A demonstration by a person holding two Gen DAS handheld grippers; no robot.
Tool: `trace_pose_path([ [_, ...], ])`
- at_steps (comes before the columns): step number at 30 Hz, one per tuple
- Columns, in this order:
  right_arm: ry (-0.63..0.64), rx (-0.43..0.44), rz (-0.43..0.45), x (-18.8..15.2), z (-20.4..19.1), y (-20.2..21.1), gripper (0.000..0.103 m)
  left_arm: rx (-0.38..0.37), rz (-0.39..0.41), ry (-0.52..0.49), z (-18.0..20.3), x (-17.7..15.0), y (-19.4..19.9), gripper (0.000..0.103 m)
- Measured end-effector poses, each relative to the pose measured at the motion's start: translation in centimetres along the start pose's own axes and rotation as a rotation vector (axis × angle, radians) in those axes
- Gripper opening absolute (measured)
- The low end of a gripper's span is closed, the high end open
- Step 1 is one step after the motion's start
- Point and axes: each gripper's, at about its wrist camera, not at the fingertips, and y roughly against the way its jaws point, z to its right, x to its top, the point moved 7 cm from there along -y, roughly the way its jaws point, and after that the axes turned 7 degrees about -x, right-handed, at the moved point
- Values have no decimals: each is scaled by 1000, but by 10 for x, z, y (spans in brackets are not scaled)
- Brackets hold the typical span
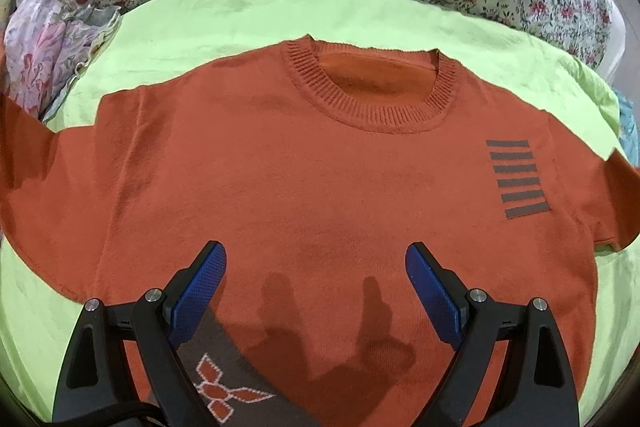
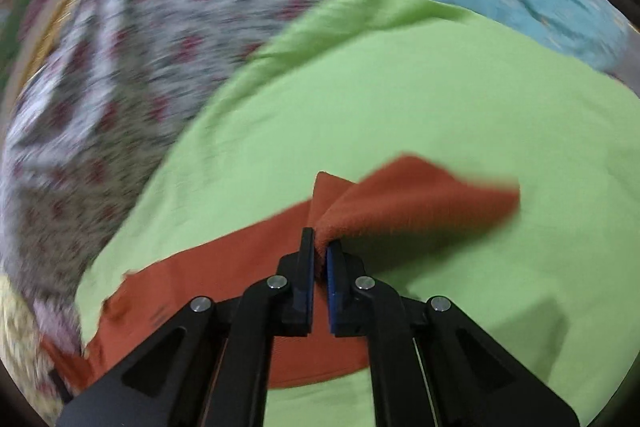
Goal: Fold small clothes
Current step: 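Grasp the sweater sleeve cuff with the right gripper and lift it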
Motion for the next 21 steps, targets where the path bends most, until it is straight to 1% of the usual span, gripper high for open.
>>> trace_pose_path([
  [1, 26, 30, -4, -4, -20, 3, 6, -5, 4, 5, -3, -1, 3, 92],
  [4, 115, 136, -52, -32, -87, 3, 6, -5, 15, 23, -18, -5, 13, 92],
  [5, 151, 180, -78, -47, -117, 1, 6, -4, 17, 30, -24, -6, 16, 92],
  [7, 192, 244, -124, -70, -156, -5, 6, -1, 22, 54, -40, -10, 22, 92],
  [8, 218, 280, -153, -87, -182, -10, 6, 1, 23, 64, -47, -11, 25, 92],
  [12, 307, 385, -252, -146, -262, -26, 6, 16, 28, 115, -83, -21, 35, 92],
  [14, 351, 427, -295, -174, -299, -33, 6, 20, 30, 139, -96, -26, 39, 92],
  [17, 405, 469, -360, -209, -343, -45, 6, 19, 31, 165, -109, -33, 43, 92],
  [19, 445, 479, -388, -228, -362, -52, 6, 12, 33, 175, -113, -36, 45, 92],
  [21, 483, 466, -428, -248, -374, -62, 9, 2, 33, 175, -112, -37, 46, 92],
])
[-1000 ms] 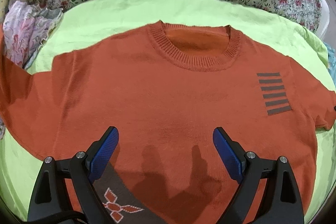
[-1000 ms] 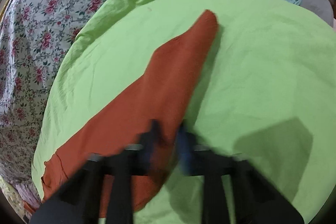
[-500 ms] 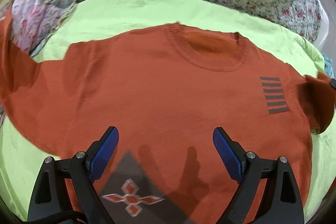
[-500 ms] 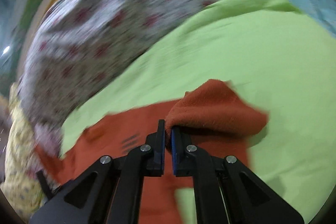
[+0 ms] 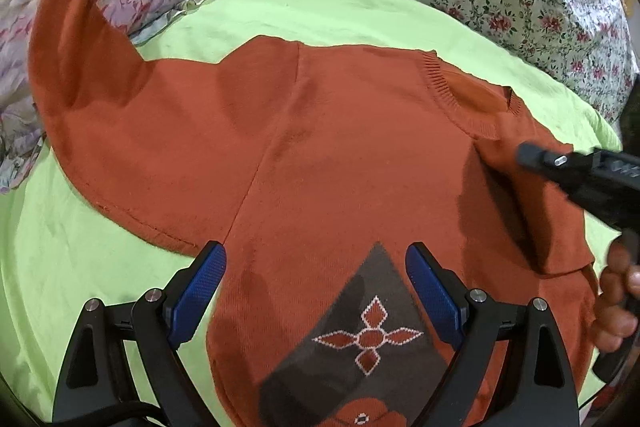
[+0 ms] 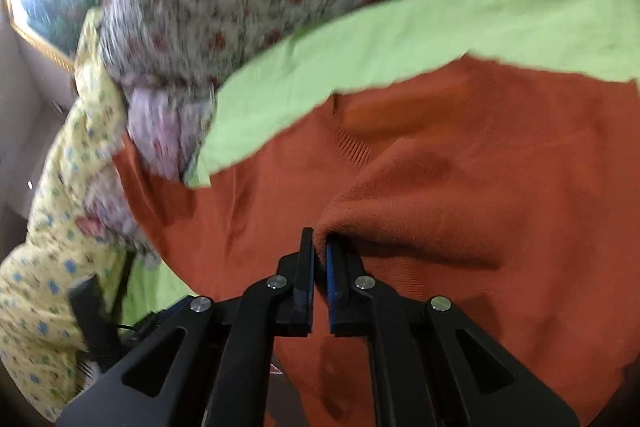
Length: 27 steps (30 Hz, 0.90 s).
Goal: Fold small clothes
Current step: 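Grasp the sweater sleeve cuff with the right gripper and lift it, then fold the held sleeve across the sweater body and release it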
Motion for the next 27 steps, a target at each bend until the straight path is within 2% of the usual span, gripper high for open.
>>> trace_pose_path([
  [4, -47, 28, -108, -14, 6, -23, 16, -37, -7, -13, 14, -1, -1, 92],
  [5, -63, 38, -106, -17, 6, -21, 21, -54, -13, -22, 22, 0, -3, 92],
  [6, -76, 43, -100, -18, 12, -16, 25, -71, -18, -31, 31, 0, -5, 92],
  [7, -92, 50, -89, -20, 19, -7, 34, -91, -24, -44, 41, 0, -7, 92],
  [9, -139, 73, -42, -20, 37, 17, 47, -123, -32, -72, 62, 0, -13, 92],
  [12, -191, 57, 35, -17, 61, 48, 53, -145, -47, -127, 99, 1, -27, 92],
  [15, -254, -11, 82, -20, 99, 71, 55, -112, -49, -183, 133, 7, -49, 92],
  [18, -304, -64, 66, -27, 128, 73, 55, -8, -62, -238, 147, 14, -78, 92],
  [20, -328, -91, 52, -33, 142, 70, 55, 92, -67, -257, 142, 21, -92, 89],
  [22, -344, -102, 35, -38, 150, 65, 55, 141, -64, -221, 123, 29, -92, 84],
  [27, -370, -107, 9, -46, 163, 57, 55, 93, -39, -12, 53, 40, -70, 85],
])
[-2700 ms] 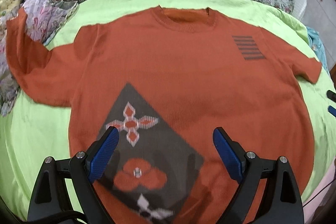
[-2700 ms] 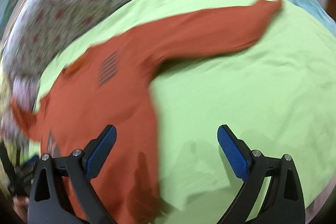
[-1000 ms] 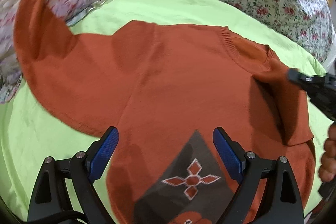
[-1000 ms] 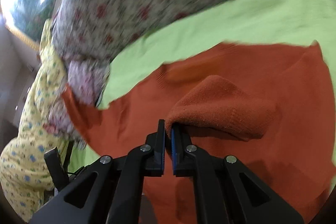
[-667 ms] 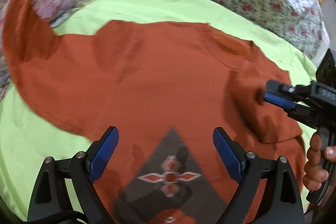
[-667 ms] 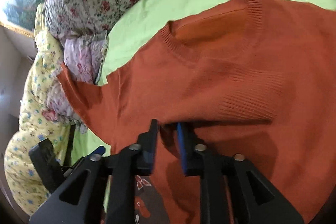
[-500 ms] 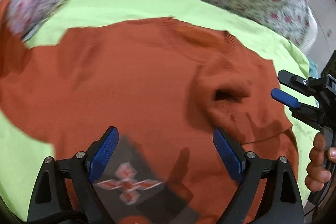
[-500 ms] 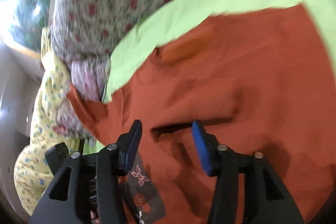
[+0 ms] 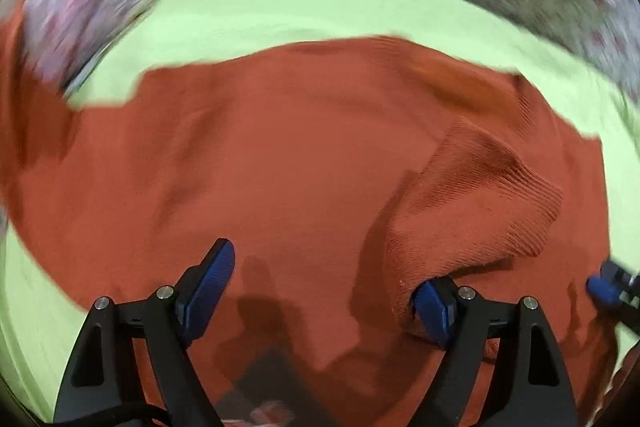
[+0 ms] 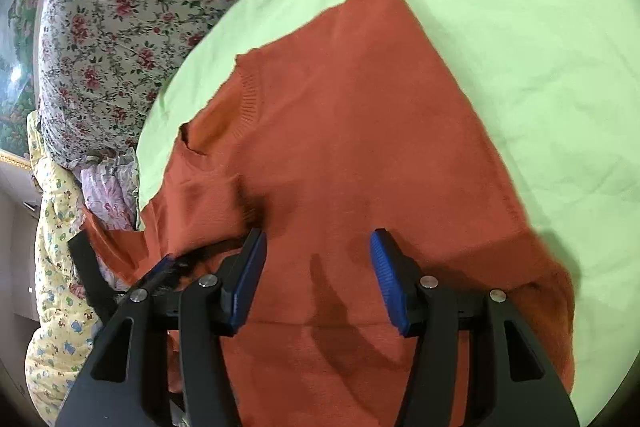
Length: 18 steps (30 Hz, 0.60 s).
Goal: Fold small clothes
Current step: 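Fold the held sleeve across the sweater body and release it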
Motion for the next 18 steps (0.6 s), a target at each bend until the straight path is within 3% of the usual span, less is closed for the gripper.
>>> trace_pose_path([
  [3, 1, 16, -12, -2, 2, -3, 55, -70, 22, 135, -35, -3, 10, 85],
  [10, 63, -40, -25, -6, 0, -12, 55, -170, 14, 230, -52, -7, 10, 85],
  [16, 73, -52, -38, -4, 0, -13, 55, -218, 6, 201, -40, -8, 15, 87],
  [18, 76, -56, -40, -4, 1, -13, 55, -193, -8, 194, -37, -8, 11, 87],
])
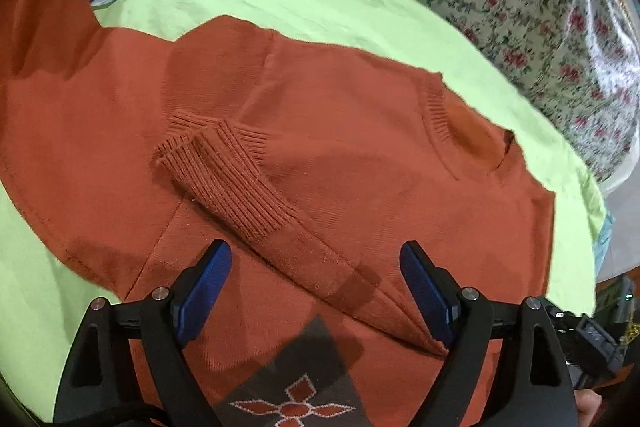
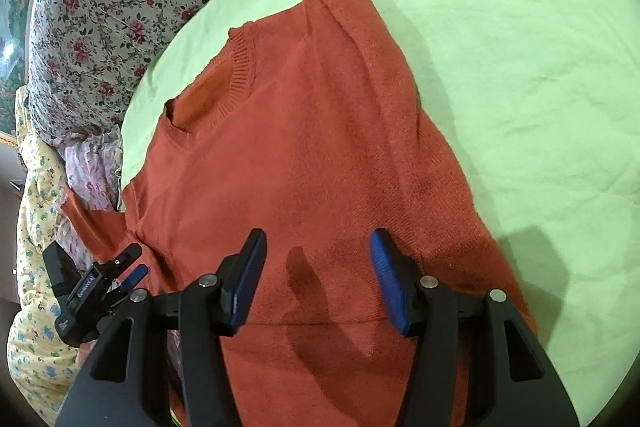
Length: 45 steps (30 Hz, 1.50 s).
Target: Fold small clothes
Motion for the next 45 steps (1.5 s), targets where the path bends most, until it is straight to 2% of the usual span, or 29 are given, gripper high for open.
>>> trace_pose_path([
  [2, 22, -11, 9, 2, -2, 3, 55, 26, -11, 15, -4, 0, -6, 87],
  [5, 74, -56, 79, 14, -4, 18, 55, 22, -10, 45, -12, -1, -8, 87],
  [11, 192, -233, 177, 57, -1, 23, 55, 34, 3, 37, -18, -2, -5, 87],
  [14, 229, -286, 152, 71, 4, 5, 55, 36, 1, 40, -18, -2, -5, 87],
  [15, 240, -309, 129, 72, 6, -2, 53, 37, 0, 42, -16, -1, -7, 87],
  [16, 251, -330, 110, 72, 8, -7, 33, 36, -1, 44, -16, -1, -6, 87],
  [17, 261, -327, 97, 72, 10, -10, 11, 29, -2, 47, -14, -1, -7, 87],
  [18, 266, -318, 86, 72, 11, -9, 11, 25, -2, 48, -14, -1, -6, 87],
  [21, 277, -269, 125, 77, 13, 15, 11, 7, -10, 45, -6, -2, -11, 87],
  [22, 283, -264, 129, 79, 16, 20, 11, 5, -11, 37, -2, -2, -12, 87],
  [23, 287, -260, 131, 81, 20, 25, 6, 5, -13, 30, 0, -3, -13, 87],
  [25, 281, -286, 141, 86, 32, 29, 6, 13, -14, 10, 3, -4, -14, 87],
  [26, 249, -269, 136, 89, 41, 29, 6, 20, -19, -3, 1, -5, -15, 86],
  [28, 193, -220, 123, 89, 50, 27, 6, 48, -27, -32, -6, -10, -14, 79],
  [31, 195, -226, 113, 83, 53, 19, 6, 55, -30, -76, -16, -16, -7, 69],
  [34, 167, -210, 121, 84, 53, 18, 6, 49, -47, -87, -23, -22, 1, 67],
  [36, 129, -181, 116, 86, 60, 19, 6, 24, -64, -60, -25, -23, 4, 68],
  [39, 149, -184, 113, 85, 55, 17, 6, -49, -89, 23, -16, -15, 2, 81],
  [40, 162, -190, 115, 84, 53, 17, 6, -56, -98, 49, -12, -10, -2, 81],
  [43, 172, -194, 118, 82, 48, 18, 6, 28, -149, 129, -7, 4, -20, 83],
  [45, 174, -203, 117, 81, 47, 17, 6, 98, -156, 143, -7, 11, -30, 82],
])
